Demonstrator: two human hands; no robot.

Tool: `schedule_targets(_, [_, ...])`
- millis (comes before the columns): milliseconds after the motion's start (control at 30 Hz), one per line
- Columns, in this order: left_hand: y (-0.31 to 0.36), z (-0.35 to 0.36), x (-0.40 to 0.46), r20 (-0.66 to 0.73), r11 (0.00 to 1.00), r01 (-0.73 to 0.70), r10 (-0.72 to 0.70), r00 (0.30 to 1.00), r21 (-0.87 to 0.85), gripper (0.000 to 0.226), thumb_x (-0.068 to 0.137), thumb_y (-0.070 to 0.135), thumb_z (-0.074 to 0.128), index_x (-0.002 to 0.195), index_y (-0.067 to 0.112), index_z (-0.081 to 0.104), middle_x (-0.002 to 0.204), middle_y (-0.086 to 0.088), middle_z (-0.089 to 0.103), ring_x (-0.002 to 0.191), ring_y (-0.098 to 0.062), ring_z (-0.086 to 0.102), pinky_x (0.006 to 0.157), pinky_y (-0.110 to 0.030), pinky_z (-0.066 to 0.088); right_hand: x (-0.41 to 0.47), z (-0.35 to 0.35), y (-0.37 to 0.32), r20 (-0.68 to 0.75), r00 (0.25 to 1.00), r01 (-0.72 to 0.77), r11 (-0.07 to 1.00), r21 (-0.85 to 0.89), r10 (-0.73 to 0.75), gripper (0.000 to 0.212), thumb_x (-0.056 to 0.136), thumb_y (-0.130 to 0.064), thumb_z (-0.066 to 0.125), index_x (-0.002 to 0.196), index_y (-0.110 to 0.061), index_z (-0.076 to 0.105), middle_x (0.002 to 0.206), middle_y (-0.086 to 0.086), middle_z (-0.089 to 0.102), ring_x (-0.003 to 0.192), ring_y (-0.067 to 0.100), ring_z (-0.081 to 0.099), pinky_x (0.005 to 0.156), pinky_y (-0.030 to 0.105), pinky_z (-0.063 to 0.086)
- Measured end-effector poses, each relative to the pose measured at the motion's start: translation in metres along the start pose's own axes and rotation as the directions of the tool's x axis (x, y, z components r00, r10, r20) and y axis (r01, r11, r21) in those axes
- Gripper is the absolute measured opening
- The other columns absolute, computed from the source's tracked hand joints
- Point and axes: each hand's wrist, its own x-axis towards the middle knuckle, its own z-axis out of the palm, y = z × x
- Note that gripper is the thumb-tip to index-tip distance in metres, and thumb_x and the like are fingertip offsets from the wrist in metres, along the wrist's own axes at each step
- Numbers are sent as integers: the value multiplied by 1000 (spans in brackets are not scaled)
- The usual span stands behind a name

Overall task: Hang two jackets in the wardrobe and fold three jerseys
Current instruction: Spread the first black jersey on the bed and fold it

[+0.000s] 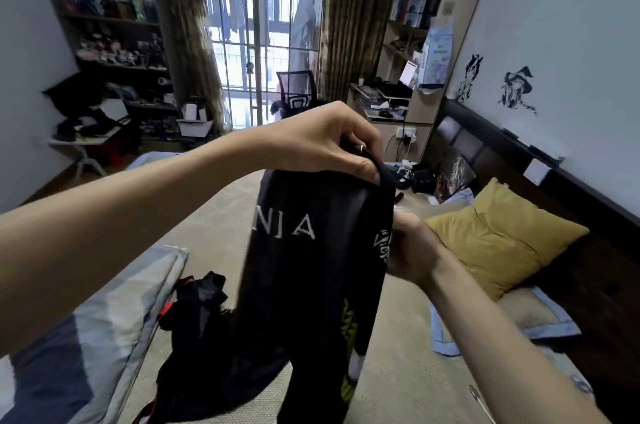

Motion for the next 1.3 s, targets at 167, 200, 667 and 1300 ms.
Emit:
schedule_targets(167, [-1, -5, -18, -20, 997, 75, -75, 997, -24, 15, 87, 14, 74, 74, 12, 70, 64, 8, 63, 62, -1, 57, 56, -15, 43, 11, 12, 18, 12, 997, -76, 997, -11, 76, 67, 45, -61, 96, 101, -27, 83, 108, -4, 79, 100, 11, 74, 86, 27, 59])
schedule_targets(200, [-3, -5, -21, -17, 996, 80, -80, 997, -27, 16, 87, 12, 74, 72, 17, 69, 62, 12, 63, 61, 2, 57, 56, -13, 42, 13, 17, 17, -18, 999, -51, 997, -52, 51, 70, 41, -60, 97, 100, -25, 82, 107, -2, 79, 98, 11, 75, 83, 26, 60])
schedule_targets(667, [-67, -4, -76, 134, 874, 466, -450, 883, -139, 44, 86, 56, 69, 120, 29, 66, 116, 3, 73, 111, -18, 68, 97, -40, 53, 14, 23, 0, -142, 972, 135, 936, -324, -190, 22, 84, -9, 74, 96, -26, 80, 97, 4, 74, 91, 21, 69, 83, 30, 57])
schedule_targets(1300, [-66, -2, -56, -374, 882, 258, -410, 832, -394, 27, 103, 13, 47, 77, 20, 49, 63, 12, 47, 57, -2, 45, 54, -18, 36, -24, -45, -43, -442, 767, -49, 645, -763, -465, 41, 76, -25, 86, 114, -17, 73, 109, -6, 75, 101, 10, 72, 84, 25, 58])
